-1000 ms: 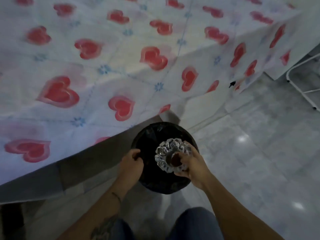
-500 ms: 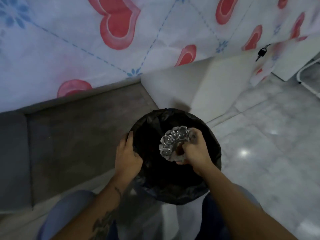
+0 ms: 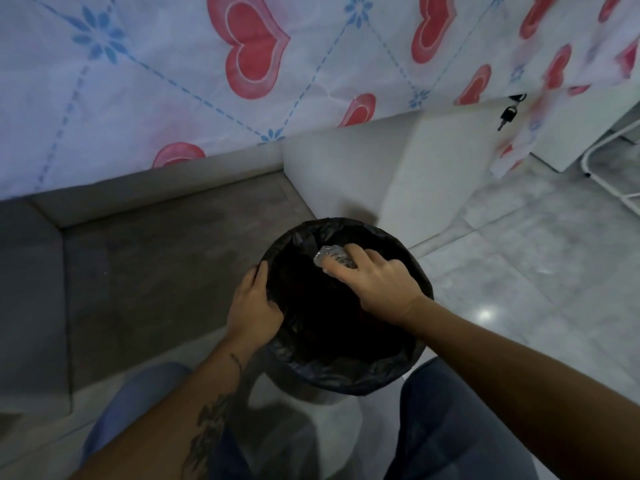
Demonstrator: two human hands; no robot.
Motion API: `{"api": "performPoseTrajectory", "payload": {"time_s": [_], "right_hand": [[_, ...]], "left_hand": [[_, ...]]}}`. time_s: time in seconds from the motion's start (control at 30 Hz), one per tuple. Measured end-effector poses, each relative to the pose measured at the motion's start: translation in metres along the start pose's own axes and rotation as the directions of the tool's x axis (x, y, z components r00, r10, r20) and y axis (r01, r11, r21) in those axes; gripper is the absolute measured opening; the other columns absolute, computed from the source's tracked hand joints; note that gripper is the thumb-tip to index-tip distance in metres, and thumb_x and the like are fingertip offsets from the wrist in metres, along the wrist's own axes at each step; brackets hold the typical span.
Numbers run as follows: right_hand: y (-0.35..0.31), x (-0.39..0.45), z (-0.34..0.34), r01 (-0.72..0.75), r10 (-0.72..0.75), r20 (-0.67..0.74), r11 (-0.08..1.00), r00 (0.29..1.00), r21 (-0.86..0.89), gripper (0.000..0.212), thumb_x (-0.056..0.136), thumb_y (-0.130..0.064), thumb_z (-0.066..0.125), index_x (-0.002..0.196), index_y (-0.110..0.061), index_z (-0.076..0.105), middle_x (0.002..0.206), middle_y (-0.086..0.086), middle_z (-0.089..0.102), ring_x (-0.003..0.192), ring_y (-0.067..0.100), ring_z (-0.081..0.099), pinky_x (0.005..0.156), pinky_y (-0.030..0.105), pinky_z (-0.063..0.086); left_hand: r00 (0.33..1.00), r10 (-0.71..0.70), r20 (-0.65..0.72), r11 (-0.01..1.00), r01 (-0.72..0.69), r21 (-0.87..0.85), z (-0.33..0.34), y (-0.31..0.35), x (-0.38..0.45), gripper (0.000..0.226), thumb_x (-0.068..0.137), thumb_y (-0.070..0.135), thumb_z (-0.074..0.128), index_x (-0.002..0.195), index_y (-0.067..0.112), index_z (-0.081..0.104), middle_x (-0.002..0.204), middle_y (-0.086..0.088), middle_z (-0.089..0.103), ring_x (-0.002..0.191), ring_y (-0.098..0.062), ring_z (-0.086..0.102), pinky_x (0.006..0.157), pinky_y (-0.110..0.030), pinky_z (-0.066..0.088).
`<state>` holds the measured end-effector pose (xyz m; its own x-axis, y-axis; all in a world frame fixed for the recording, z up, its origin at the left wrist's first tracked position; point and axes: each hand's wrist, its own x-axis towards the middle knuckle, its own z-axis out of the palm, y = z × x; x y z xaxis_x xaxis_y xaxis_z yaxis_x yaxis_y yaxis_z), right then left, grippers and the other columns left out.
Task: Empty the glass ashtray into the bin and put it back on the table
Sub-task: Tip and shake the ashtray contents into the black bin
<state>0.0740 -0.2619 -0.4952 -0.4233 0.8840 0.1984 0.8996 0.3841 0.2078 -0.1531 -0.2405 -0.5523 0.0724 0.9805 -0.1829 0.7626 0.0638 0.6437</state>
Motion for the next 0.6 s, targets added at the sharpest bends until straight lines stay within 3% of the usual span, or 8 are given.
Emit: {"api": "performPoseTrajectory", "payload": {"time_s": [0.13, 0.33, 0.43, 0.6], "right_hand": [[-0.002, 0.003, -0.006, 0.026, -0.026, -0.004, 1.000, 1.000, 0.016, 0.058, 0.086, -0.017, 0.044, 0.140, -0.035, 0.038, 0.118, 0.021, 0.064, 0.077, 0.038, 0.067, 0.040, 0.033, 0.045], [0.009, 0.003, -0.010, -0.040, 0.038, 0.028, 0.997, 0.999, 0.067, 0.069, 0.079, -0.026, 0.072, 0.141, -0.035, 0.042, 0.117, 0.012, 0.064, 0.079, 0.033, 0.071, 0.042, 0.032, 0.045], [0.011, 0.000, -0.015, -0.015, 0.013, 0.010, 0.993, 1.000, 0.114, 0.065, 0.083, -0.034, 0.064, 0.143, -0.033, 0.039, 0.118, 0.009, 0.065, 0.080, 0.031, 0.071, 0.043, 0.034, 0.049], [0.009, -0.003, -0.015, 0.038, -0.031, -0.048, 0.987, 0.998, 0.156, 0.061, 0.086, -0.035, 0.055, 0.140, -0.016, 0.035, 0.115, 0.009, 0.067, 0.073, 0.030, 0.071, 0.040, 0.037, 0.049]], "left_hand": [[0.999, -0.008, 0.045, 1.000, 0.007, 0.025, -0.006, 0.001, 0.002, 0.078, 0.084, 0.007, 0.053, 0.156, 0.016, 0.021, 0.162, -0.007, 0.024, 0.145, -0.030, 0.029, 0.118, -0.038, 0.031], [1.000, -0.001, 0.030, 0.997, -0.001, 0.082, -0.011, 0.011, 0.001, 0.079, 0.081, 0.016, 0.056, 0.154, 0.018, 0.026, 0.160, -0.008, 0.027, 0.144, -0.033, 0.026, 0.119, -0.043, 0.029], [0.993, 0.113, 0.032, 0.992, -0.115, 0.045, -0.013, 0.041, 0.004, 0.077, 0.084, 0.017, 0.058, 0.154, 0.021, 0.026, 0.160, -0.007, 0.026, 0.146, -0.029, 0.025, 0.120, -0.040, 0.026], [0.948, 0.272, 0.166, 0.962, -0.270, -0.033, -0.016, 0.086, 0.016, 0.078, 0.083, 0.015, 0.059, 0.154, 0.024, 0.028, 0.154, -0.011, 0.042, 0.141, -0.029, 0.039, 0.116, -0.039, 0.035]]}}
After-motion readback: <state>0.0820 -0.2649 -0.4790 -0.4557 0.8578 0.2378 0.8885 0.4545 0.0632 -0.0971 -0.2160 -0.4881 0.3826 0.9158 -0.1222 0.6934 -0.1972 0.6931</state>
